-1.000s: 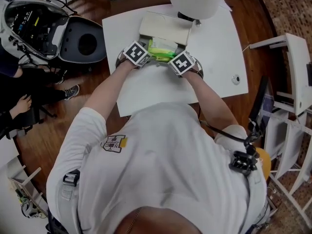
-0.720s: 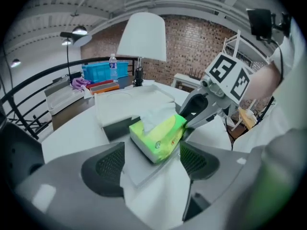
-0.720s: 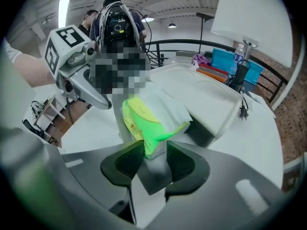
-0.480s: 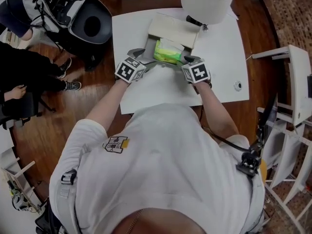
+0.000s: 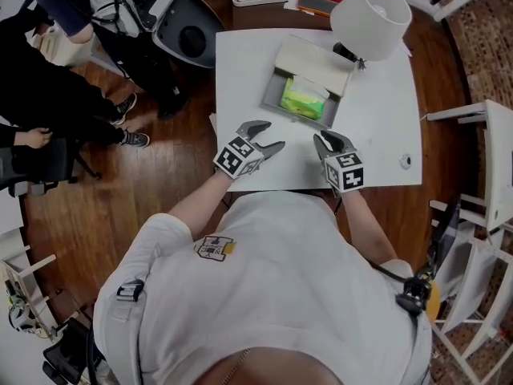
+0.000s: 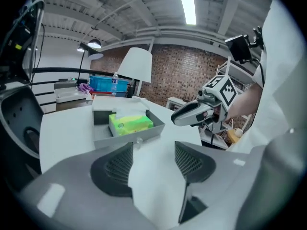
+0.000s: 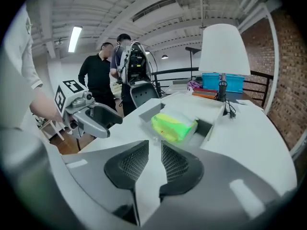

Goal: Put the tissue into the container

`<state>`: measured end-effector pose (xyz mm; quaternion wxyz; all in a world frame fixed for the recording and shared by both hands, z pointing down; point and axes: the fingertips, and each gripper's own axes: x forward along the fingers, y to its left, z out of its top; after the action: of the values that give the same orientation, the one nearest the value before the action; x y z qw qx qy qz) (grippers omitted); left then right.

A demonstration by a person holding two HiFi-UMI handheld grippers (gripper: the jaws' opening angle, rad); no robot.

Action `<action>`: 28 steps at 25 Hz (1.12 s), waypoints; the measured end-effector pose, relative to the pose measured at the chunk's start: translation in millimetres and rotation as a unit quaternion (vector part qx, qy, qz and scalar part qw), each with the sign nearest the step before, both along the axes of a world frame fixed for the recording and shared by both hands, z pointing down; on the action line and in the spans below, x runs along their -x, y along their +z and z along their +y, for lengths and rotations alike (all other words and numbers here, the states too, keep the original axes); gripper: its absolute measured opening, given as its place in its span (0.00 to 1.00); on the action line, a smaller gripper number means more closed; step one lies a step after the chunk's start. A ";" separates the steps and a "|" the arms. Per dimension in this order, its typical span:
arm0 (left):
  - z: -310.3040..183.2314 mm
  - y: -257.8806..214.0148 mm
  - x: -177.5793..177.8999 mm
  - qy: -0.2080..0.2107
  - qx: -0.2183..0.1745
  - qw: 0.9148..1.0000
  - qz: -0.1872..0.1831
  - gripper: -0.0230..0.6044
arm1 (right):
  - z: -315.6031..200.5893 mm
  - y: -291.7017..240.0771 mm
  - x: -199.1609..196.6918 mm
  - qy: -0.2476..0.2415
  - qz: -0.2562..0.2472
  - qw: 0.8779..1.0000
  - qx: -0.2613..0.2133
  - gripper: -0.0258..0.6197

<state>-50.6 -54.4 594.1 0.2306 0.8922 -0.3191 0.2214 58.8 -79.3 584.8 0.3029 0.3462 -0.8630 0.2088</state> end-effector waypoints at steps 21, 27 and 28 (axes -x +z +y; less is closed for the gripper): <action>176.3 44.9 -27.3 -0.064 0.035 0.997 -0.040 0.04 | 184.2 51.0 -5.5 -0.148 0.011 0.988 0.053 0.04; 229.9 55.8 -53.4 -0.067 0.052 0.995 -0.044 0.04 | 228.9 62.0 -24.8 -0.155 0.004 0.985 0.073 0.04; 232.9 57.9 -53.1 -0.069 0.050 0.995 -0.046 0.04 | 230.6 63.7 -24.2 -0.157 0.002 0.985 0.074 0.04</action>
<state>2.5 178.5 652.1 0.2747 0.8442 -0.3788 0.2615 83.1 151.3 648.5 0.3586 0.1836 -0.8883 0.2207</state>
